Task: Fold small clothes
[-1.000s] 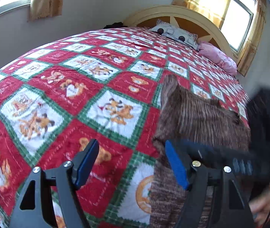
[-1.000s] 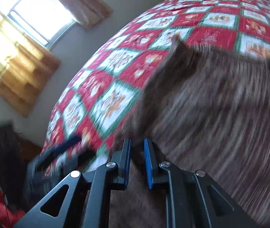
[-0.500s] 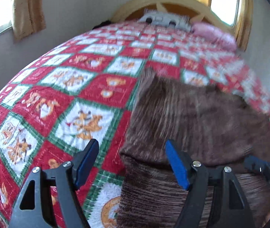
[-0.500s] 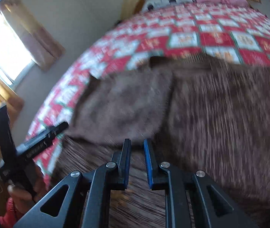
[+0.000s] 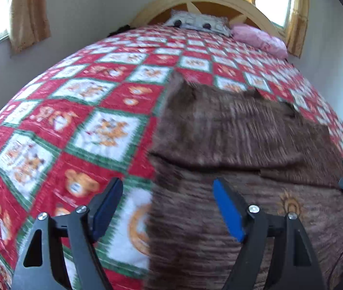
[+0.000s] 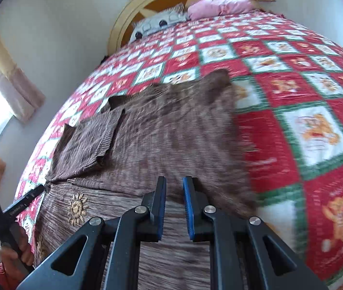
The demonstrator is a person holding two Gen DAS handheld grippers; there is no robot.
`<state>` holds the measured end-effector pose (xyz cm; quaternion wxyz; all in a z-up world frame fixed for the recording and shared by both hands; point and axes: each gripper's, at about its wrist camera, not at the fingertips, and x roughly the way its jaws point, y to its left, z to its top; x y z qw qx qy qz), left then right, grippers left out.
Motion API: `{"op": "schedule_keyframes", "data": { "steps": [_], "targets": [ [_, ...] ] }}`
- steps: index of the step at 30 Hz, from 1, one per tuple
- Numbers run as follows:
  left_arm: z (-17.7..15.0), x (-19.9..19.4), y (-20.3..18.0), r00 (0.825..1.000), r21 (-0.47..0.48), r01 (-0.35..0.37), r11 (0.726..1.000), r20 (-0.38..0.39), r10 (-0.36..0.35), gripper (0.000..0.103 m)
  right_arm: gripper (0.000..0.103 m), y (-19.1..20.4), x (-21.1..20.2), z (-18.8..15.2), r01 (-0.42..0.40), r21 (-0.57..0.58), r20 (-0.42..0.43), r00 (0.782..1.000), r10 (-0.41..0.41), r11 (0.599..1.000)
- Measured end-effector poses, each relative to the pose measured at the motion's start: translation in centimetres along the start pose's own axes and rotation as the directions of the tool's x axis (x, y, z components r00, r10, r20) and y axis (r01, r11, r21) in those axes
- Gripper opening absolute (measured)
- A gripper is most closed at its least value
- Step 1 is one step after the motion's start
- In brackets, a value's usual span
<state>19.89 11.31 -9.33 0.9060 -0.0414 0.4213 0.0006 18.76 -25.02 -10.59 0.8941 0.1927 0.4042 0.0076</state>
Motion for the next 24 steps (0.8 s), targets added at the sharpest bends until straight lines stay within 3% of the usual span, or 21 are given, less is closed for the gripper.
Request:
{"op": "schedule_keyframes", "data": {
  "steps": [3,6,8,9,11,12,16,18,19,20,21,22,24],
  "targets": [
    [-0.7,0.8,-0.5,1.0,0.001,-0.016,1.0,-0.027,0.016,0.08,0.015,-1.2,-1.1,0.1,0.09,-0.001,0.051,0.995,-0.09,0.996],
    [-0.9,0.9,-0.5,1.0,-0.005,-0.017,1.0,-0.016,0.017,0.08,0.015,-1.5,-1.7,0.6,0.219,-0.032,0.06,0.974,-0.217,0.975],
    [-0.9,1.1,-0.4,1.0,-0.009,-0.009,1.0,-0.017,0.009,0.082,0.016,-3.0,-3.3,1.4,0.158,0.043,0.105,0.981,-0.162,0.987],
    [-1.0,1.1,-0.5,1.0,-0.011,-0.009,1.0,-0.017,0.009,0.083,0.019,-3.7,-4.2,1.4,0.152,0.078,0.119,0.98,-0.161,0.985],
    [-0.9,1.3,-0.7,1.0,-0.003,-0.014,1.0,-0.016,0.014,0.086,0.059,-4.3,-4.5,2.5,0.151,0.119,0.127,0.978,-0.165,0.981],
    [-0.9,1.4,-0.8,1.0,0.006,-0.018,1.0,-0.017,0.018,0.088,0.064,-4.3,-4.2,3.1,0.141,0.112,0.124,0.98,-0.155,0.984],
    [-1.0,1.4,-0.7,1.0,0.006,-0.007,1.0,-0.017,0.007,0.092,0.065,-2.3,-0.8,4.0,0.159,-0.008,0.054,0.986,-0.159,0.987],
    [-1.0,1.5,-0.6,1.0,0.001,0.008,1.0,-0.021,-0.008,0.094,0.057,-1.2,1.7,3.6,0.207,-0.07,-0.023,0.978,-0.209,0.976],
    [-1.1,1.5,-0.6,1.0,0.001,0.011,1.0,-0.021,-0.011,0.095,0.045,-0.8,2.6,3.4,0.224,-0.098,-0.041,0.973,-0.229,0.97],
    [-1.1,1.5,-0.6,1.0,0.003,0.011,1.0,-0.02,-0.011,0.095,0.023,-0.2,2.8,3.2,0.259,-0.143,-0.019,0.964,-0.265,0.955],
    [-1.1,1.5,-0.6,1.0,0.004,0.011,1.0,-0.02,-0.011,0.095,0.013,0.4,2.9,2.9,0.283,-0.201,0.014,0.958,-0.286,0.938],
    [-1.1,1.6,-0.6,1.0,0.006,0.012,1.0,-0.021,-0.012,0.096,0.012,0.8,2.9,2.8,0.303,-0.236,0.026,0.952,-0.305,0.923],
    [-1.0,1.6,-0.7,1.0,0.009,0.014,1.0,-0.024,-0.014,0.097,0.011,0.2,2.6,2.8,0.299,-0.211,0.029,0.954,-0.3,0.931]
  ]
}}
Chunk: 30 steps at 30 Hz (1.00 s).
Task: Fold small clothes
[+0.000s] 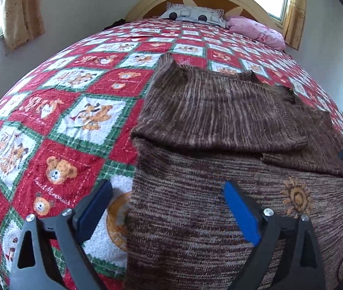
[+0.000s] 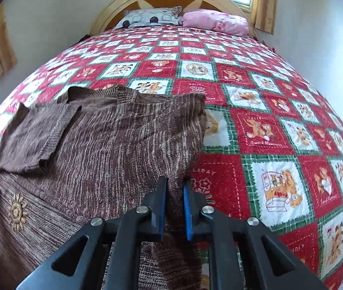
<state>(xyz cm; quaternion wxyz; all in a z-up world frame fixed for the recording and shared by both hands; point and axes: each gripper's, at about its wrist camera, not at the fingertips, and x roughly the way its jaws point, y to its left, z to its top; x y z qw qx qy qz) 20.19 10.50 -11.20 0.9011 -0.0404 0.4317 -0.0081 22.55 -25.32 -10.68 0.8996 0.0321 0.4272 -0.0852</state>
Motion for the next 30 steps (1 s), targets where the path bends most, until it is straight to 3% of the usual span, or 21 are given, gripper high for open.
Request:
{"op": "schedule_keyframes", "data": {
  "steps": [3,6,9,13,16,19,22,24,25,26,28,30],
  "targets": [
    [0.1,0.1,0.1,1.0,-0.002,0.008,1.0,0.002,-0.008,0.097,0.01,-2.0,-0.2,-0.3,-0.007,0.09,0.028,1.0,0.004,0.996],
    [0.1,0.1,0.3,1.0,-0.006,0.015,1.0,0.001,-0.015,0.097,0.001,-4.2,-0.4,-0.3,0.028,0.165,0.051,0.998,-0.037,0.986],
    [0.1,0.2,0.2,1.0,0.001,0.011,1.0,-0.002,-0.011,0.099,0.002,-6.2,0.4,-0.4,-0.064,0.229,0.026,0.998,0.06,0.971],
    [0.1,0.2,0.2,1.0,0.005,0.01,1.0,-0.002,-0.01,0.099,0.001,-7.9,0.0,-0.8,-0.043,0.27,0.029,0.999,0.036,0.962],
    [0.1,0.3,0.1,1.0,0.001,0.016,1.0,-0.002,-0.016,0.099,0.002,-9.3,-1.9,-1.0,-0.096,0.322,0.115,0.991,0.062,0.942],
    [0.1,0.3,0.0,1.0,0.009,0.008,1.0,-0.004,-0.008,0.1,0.002,-8.3,-4.7,-0.5,-0.119,0.279,0.192,0.979,0.066,0.953],
    [0.0,0.2,-0.1,1.0,0.01,0.006,1.0,-0.004,-0.006,0.1,0.003,-5.0,-4.4,1.3,-0.15,0.182,0.151,0.981,0.123,0.972],
    [0.0,0.3,-0.1,1.0,0.007,0.01,1.0,-0.003,-0.01,0.1,0.007,-2.7,-3.0,2.2,-0.131,0.132,0.088,0.989,0.12,0.982],
    [0.0,0.3,-0.1,1.0,0.005,0.012,1.0,-0.002,-0.012,0.1,0.019,-1.8,-2.2,2.6,-0.125,0.115,0.067,0.991,0.118,0.985],
    [0.0,0.3,0.0,1.0,0.004,0.015,1.0,-0.001,-0.015,0.1,0.037,-1.1,-1.2,3.1,-0.126,0.1,0.047,0.991,0.121,0.987],
    [0.0,0.3,0.0,1.0,0.003,0.017,1.0,-0.002,-0.017,0.101,0.058,-0.9,1.1,4.2,-0.102,0.126,0.024,0.995,0.099,0.987],
    [0.0,0.3,-0.1,1.0,0.005,0.02,1.0,-0.003,-0.02,0.102,0.059,-1.3,2.5,4.6,-0.066,0.158,0.015,0.998,0.064,0.985]
  ]
}}
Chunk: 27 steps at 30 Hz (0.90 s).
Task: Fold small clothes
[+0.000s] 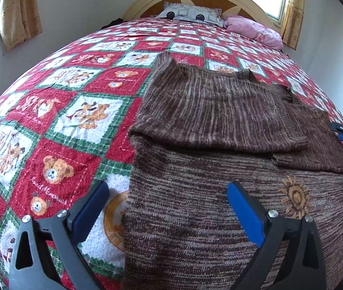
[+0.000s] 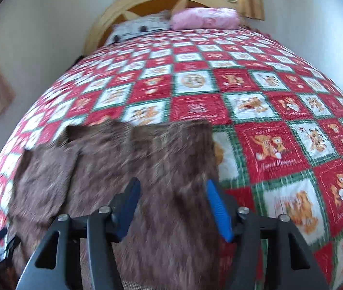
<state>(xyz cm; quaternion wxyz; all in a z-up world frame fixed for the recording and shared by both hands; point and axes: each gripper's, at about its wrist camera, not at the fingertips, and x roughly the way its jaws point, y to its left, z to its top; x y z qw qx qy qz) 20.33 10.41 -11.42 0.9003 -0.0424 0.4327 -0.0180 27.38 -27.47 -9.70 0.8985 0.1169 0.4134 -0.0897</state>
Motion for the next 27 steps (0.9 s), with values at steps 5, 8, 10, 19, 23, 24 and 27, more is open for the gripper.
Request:
{"op": "schedule_keyframes", "data": {
  "steps": [5,8,10,19,23,24,27],
  "targets": [
    [0.1,0.2,0.0,1.0,0.004,0.008,1.0,-0.004,-0.008,0.103,0.021,1.3,2.7,0.1,0.1,-0.137,-0.026,0.994,-0.104,0.985],
    [0.1,0.2,0.1,1.0,0.005,0.008,1.0,-0.005,-0.008,0.103,0.012,0.9,2.3,0.3,0.093,-0.144,-0.006,0.995,-0.095,0.985],
    [0.1,0.2,0.1,1.0,0.006,0.007,1.0,-0.005,-0.007,0.103,0.01,-0.1,2.2,0.6,0.078,-0.098,0.005,0.997,-0.078,0.992],
    [0.1,0.3,0.1,1.0,0.006,0.007,1.0,-0.005,-0.007,0.103,0.004,-5.8,1.8,1.7,0.048,0.145,0.033,0.998,-0.053,0.988],
    [0.1,0.2,0.1,1.0,0.009,0.005,1.0,-0.005,-0.005,0.103,0.005,-5.7,3.0,1.6,0.063,0.117,0.007,0.998,-0.064,0.991],
    [0.1,0.3,0.0,1.0,0.007,0.006,1.0,-0.006,-0.006,0.103,0.005,-5.5,3.0,1.6,0.055,0.109,0.01,0.998,-0.056,0.993],
    [0.1,0.3,0.0,1.0,0.007,0.01,1.0,-0.005,-0.01,0.103,0.009,-7.4,2.1,1.9,-0.084,0.204,0.013,0.996,0.084,0.975]
  ]
}}
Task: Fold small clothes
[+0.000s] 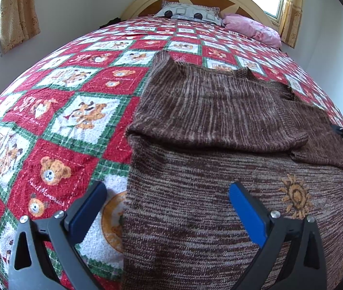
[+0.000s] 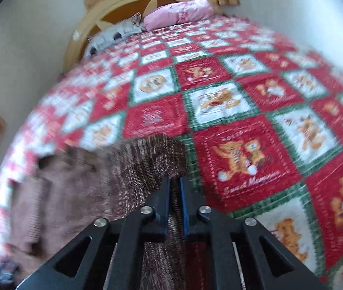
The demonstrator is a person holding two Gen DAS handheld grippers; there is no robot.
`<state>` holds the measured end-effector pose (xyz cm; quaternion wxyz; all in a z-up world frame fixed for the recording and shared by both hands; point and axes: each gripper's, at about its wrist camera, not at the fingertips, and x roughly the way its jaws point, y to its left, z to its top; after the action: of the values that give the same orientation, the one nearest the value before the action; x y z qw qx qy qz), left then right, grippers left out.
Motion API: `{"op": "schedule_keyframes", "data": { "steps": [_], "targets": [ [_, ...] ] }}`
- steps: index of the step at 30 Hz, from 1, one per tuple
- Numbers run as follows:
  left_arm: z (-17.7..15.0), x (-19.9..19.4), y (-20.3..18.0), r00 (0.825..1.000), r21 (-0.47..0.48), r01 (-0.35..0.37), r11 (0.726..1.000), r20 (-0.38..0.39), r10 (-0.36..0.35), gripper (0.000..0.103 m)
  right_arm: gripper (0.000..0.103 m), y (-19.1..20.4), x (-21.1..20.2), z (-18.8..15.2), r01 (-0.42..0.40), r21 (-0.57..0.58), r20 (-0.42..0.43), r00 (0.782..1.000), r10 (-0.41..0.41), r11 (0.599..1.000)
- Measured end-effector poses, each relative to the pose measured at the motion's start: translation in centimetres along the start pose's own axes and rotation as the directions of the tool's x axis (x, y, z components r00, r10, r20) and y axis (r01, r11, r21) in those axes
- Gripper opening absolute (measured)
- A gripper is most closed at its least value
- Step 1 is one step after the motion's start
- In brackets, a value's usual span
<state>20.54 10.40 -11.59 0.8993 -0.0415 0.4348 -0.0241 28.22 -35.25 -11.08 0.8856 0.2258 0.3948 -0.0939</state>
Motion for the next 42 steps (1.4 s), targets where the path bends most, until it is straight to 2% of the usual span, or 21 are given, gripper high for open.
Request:
{"op": "schedule_keyframes", "data": {
  "steps": [2,4,5,7,10,13,14,18,20,24,29,34,36,39,40,41,42],
  "targets": [
    [0.0,0.0,0.1,1.0,-0.003,0.005,1.0,0.001,-0.005,0.103,0.009,-1.6,-2.6,0.3,-0.016,0.08,0.049,0.999,0.012,0.997],
    [0.0,0.0,0.0,1.0,-0.001,0.002,1.0,0.001,-0.002,0.103,0.009,-1.6,-6.3,-0.4,0.033,0.033,0.122,0.992,-0.037,0.999],
    [0.0,0.0,0.0,1.0,0.001,-0.001,1.0,0.0,0.001,0.103,0.009,-1.1,-7.3,-0.9,0.041,-0.009,0.13,0.991,-0.04,0.999],
    [0.0,0.0,0.1,1.0,0.002,-0.002,1.0,0.0,0.002,0.103,0.009,0.6,-9.1,-2.7,0.008,-0.127,0.105,0.994,0.005,0.992],
    [0.0,0.0,0.0,1.0,0.003,-0.004,1.0,0.0,0.004,0.103,0.009,3.4,-9.4,-5.8,-0.059,-0.258,0.014,0.998,0.065,0.964],
    [0.0,0.0,0.1,1.0,0.004,-0.005,1.0,0.0,0.005,0.103,0.009,5.0,-7.7,-8.3,-0.05,-0.336,-0.047,0.998,0.036,0.941],
    [0.0,-0.1,0.1,1.0,0.003,-0.002,1.0,0.001,0.002,0.103,0.009,4.7,-6.7,-9.0,-0.033,-0.342,-0.074,0.997,0.008,0.939],
    [-0.1,-0.2,0.1,1.0,0.004,0.0,1.0,0.005,0.0,0.103,0.006,2.5,-7.2,-9.7,0.02,-0.314,-0.025,0.999,-0.029,0.949],
    [-0.2,-0.2,0.1,1.0,0.003,0.0,1.0,0.004,0.0,0.103,0.006,1.6,-7.6,-9.9,0.01,-0.31,-0.029,0.999,-0.02,0.951],
    [-0.2,-0.2,0.1,1.0,0.002,0.002,1.0,0.006,-0.002,0.103,0.006,1.3,-8.3,-10.8,0.07,-0.394,-0.006,0.997,-0.078,0.916],
    [-0.3,-0.4,0.1,1.0,0.0,0.004,1.0,0.008,-0.004,0.103,0.006,-0.1,-8.6,-11.1,0.042,-0.347,-0.015,0.999,-0.05,0.937],
    [-0.4,-0.5,0.3,1.0,0.001,0.017,1.0,0.01,-0.017,0.103,0.007,0.4,-10.0,-11.2,0.064,-0.331,-0.019,0.997,-0.074,0.941],
    [-0.5,-0.7,0.4,0.999,0.0,0.03,1.0,0.014,-0.03,0.103,0.01,0.1,-12.7,-11.3,0.022,-0.275,-0.003,1.0,-0.024,0.961],
    [-0.6,-1.0,0.6,0.999,-0.006,0.048,0.999,0.019,-0.048,0.103,0.014,-0.3,-17.9,-12.2,-0.048,-0.274,0.06,0.996,0.067,0.96],
    [-0.6,-1.1,0.6,0.999,-0.001,0.051,0.999,0.019,-0.051,0.103,0.027,-0.5,-19.2,-12.5,-0.06,-0.282,0.071,0.994,0.083,0.957],
    [-0.7,-1.3,0.5,0.998,0.014,0.056,0.998,0.016,-0.056,0.103,0.046,-0.7,-20.6,-12.9,-0.075,-0.287,0.076,0.992,0.101,0.955],
    [-0.9,-1.7,0.6,0.998,0.029,0.063,0.998,0.013,-0.063,0.103,0.053,-1.1,-22.2,-13.5,-0.088,-0.287,0.085,0.989,0.117,0.954]
  ]
}}
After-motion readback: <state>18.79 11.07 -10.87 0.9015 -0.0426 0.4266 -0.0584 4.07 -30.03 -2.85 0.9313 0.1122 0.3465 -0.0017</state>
